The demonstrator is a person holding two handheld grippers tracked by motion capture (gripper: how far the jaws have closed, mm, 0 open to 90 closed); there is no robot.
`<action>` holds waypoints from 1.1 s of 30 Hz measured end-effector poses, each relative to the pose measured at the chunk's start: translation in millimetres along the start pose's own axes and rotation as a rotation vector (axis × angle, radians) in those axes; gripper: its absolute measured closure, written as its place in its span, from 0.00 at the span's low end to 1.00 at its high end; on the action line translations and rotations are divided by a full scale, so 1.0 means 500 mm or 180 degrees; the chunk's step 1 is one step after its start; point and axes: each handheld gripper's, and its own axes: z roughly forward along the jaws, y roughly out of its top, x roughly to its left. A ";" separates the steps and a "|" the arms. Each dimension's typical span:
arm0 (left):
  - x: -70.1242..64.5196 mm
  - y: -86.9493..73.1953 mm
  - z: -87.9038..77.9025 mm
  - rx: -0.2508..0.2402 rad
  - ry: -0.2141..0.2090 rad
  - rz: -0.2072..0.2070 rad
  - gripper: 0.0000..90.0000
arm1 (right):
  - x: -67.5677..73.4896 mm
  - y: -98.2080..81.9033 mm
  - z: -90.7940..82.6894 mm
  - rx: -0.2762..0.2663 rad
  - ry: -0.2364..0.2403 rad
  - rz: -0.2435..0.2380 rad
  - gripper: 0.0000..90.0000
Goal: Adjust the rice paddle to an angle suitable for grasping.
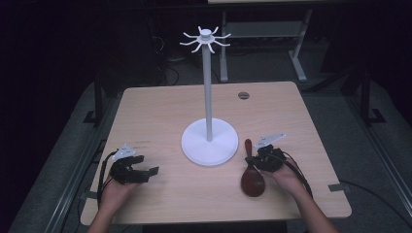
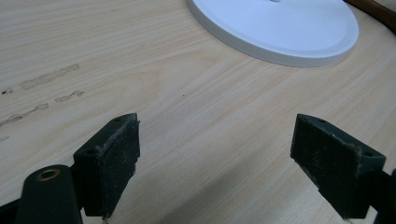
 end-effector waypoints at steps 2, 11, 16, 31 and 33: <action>-0.001 0.000 0.000 0.0014 -0.0004 0.0010 0.17 | 0.018 0.002 -0.001 0.0017 0.0057 -0.0041 1.00; 0.000 -0.002 0.003 0.0017 -0.0004 -0.0018 0.17 | 0.064 -0.002 0.004 0.0078 0.0167 -0.0143 1.00; -0.002 -0.001 0.004 0.0027 -0.0010 -0.0017 0.17 | 0.092 -0.010 0.009 0.0142 0.0241 -0.0197 1.00; -0.006 0.000 0.005 0.0027 -0.0062 0.0019 0.17 | 0.118 -0.029 0.016 0.0368 0.0281 -0.0185 1.00; -0.006 0.000 0.005 0.0027 -0.0064 0.0018 0.17 | 0.118 -0.034 0.014 0.0372 0.0277 -0.0164 1.00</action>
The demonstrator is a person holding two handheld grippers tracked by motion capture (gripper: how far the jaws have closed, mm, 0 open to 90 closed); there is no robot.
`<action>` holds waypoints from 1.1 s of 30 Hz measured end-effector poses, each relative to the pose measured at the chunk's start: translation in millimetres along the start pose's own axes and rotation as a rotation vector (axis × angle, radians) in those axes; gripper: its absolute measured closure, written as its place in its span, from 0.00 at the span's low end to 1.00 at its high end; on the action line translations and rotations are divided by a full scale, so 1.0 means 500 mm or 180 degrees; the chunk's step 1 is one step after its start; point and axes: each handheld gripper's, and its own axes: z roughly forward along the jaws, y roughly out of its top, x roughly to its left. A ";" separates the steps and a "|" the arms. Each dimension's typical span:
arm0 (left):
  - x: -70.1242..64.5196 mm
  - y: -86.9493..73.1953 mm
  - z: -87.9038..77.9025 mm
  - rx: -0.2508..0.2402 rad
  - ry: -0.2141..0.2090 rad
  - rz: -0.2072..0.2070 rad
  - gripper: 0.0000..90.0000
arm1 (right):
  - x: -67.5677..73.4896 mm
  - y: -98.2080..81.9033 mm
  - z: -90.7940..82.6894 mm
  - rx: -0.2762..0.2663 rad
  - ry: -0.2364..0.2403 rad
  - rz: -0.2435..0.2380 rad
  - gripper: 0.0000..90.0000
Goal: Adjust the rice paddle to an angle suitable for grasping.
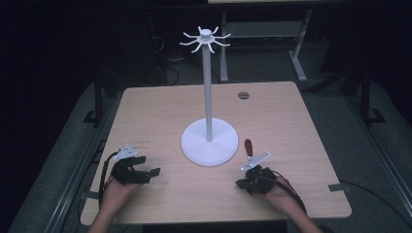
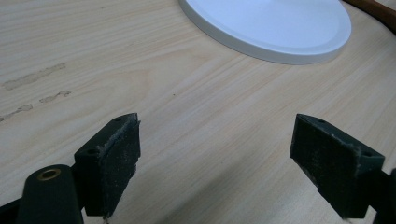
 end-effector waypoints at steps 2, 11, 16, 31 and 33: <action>0.000 0.000 0.000 -0.0007 0.0005 0.0001 0.17 | -0.001 -0.009 -0.005 0.0016 -0.0019 0.0023 1.00; 0.002 -0.001 -0.002 -0.0003 0.0023 -0.0019 0.17 | -0.015 -0.034 -0.025 0.0008 -0.0103 0.0125 1.00; 0.003 -0.001 -0.001 -0.0017 0.0023 -0.0035 0.17 | -0.026 -0.040 -0.037 0.0007 -0.0143 0.0146 1.00; 0.005 -0.004 -0.002 -0.0005 0.0049 -0.0054 0.17 | -0.081 -0.072 -0.082 -0.0064 -0.0370 0.0384 1.00; 0.007 -0.005 -0.003 0.0008 0.0057 -0.0043 0.17 | -0.096 -0.079 -0.092 -0.0071 -0.0433 0.0448 1.00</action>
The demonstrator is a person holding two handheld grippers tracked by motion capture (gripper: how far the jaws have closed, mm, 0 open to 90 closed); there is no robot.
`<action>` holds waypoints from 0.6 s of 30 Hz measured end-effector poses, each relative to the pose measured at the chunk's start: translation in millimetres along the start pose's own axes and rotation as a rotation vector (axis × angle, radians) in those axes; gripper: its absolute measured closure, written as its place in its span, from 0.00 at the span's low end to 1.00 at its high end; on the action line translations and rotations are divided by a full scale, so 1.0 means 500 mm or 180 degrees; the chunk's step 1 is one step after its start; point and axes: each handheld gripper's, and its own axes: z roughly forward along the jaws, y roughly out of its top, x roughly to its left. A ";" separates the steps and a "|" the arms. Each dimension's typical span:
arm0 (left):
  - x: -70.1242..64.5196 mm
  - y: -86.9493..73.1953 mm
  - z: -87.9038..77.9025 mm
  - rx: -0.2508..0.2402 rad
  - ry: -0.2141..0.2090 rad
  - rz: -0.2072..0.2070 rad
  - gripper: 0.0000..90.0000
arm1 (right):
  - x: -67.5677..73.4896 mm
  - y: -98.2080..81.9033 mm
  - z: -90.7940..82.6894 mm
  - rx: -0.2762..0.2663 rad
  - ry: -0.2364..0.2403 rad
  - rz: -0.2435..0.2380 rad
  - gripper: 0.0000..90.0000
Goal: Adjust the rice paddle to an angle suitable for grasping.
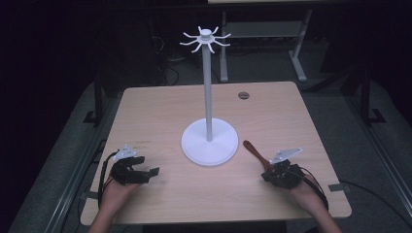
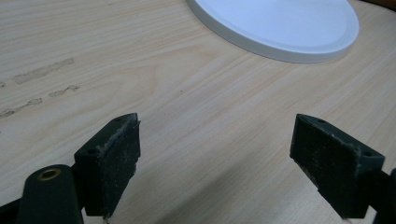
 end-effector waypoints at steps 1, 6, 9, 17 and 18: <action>0.001 0.000 -0.001 0.0007 0.0002 0.0009 0.17 | -0.005 -0.001 -0.003 0.0001 -0.0026 0.0023 1.00; 0.001 -0.001 0.000 -0.0022 -0.0001 -0.0025 0.17 | -0.027 -0.007 -0.015 -0.0022 -0.0080 0.0100 1.00; 0.001 0.000 -0.001 -0.0011 -0.0004 0.0005 0.17 | -0.034 -0.010 -0.021 -0.0054 -0.0095 0.0131 1.00; 0.001 0.001 0.000 -0.0015 -0.0008 -0.0006 0.17 | -0.044 -0.002 -0.037 -0.0154 -0.0084 0.0156 0.98; 0.000 0.001 -0.001 -0.0010 -0.0005 0.0012 0.17 | -0.044 0.000 -0.037 -0.0158 -0.0085 0.0159 0.97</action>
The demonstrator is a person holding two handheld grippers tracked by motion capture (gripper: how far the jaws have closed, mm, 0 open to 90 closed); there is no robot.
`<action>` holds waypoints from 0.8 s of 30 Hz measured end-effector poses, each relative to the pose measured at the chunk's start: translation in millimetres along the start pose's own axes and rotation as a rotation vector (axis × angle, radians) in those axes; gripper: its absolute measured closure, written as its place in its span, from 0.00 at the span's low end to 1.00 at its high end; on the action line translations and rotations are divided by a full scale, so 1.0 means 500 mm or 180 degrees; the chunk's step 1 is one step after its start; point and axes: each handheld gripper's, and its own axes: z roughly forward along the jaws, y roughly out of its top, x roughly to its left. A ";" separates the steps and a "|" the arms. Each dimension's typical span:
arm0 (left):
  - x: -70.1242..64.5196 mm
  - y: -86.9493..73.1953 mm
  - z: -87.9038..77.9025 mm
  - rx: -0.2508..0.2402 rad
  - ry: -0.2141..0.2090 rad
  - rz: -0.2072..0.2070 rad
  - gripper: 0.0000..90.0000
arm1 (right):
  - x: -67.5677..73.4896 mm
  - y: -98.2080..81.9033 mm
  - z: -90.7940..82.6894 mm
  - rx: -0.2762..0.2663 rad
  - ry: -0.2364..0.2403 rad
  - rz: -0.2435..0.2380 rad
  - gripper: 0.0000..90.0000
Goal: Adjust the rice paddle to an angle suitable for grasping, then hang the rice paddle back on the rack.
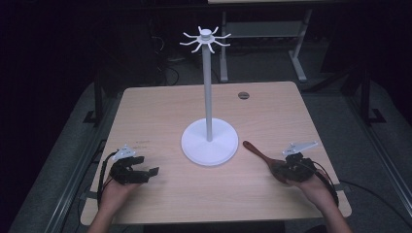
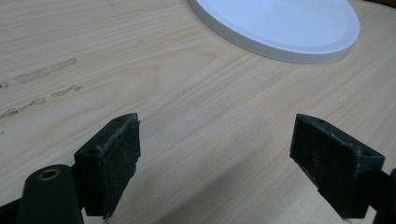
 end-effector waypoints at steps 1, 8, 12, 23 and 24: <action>-0.002 0.001 0.000 -0.0002 0.0002 0.0010 0.17 | 0.000 0.002 0.000 0.0005 -0.0001 -0.0003 0.96; -0.007 0.002 0.004 0.0014 -0.0010 0.0042 0.17 | -0.008 0.019 -0.005 -0.0004 -0.0050 -0.0033 0.86; -0.008 0.002 0.003 0.0005 -0.0006 0.0018 0.17 | -0.018 0.032 -0.004 0.0008 -0.0054 -0.0013 0.79; -0.007 0.002 0.003 0.0031 -0.0021 0.0083 0.17 | -0.039 0.083 0.003 0.0161 -0.0071 -0.0072 0.66; -0.009 0.001 0.004 0.0031 -0.0030 0.0042 0.17 | -0.039 0.089 0.005 0.0194 -0.0077 -0.0078 0.65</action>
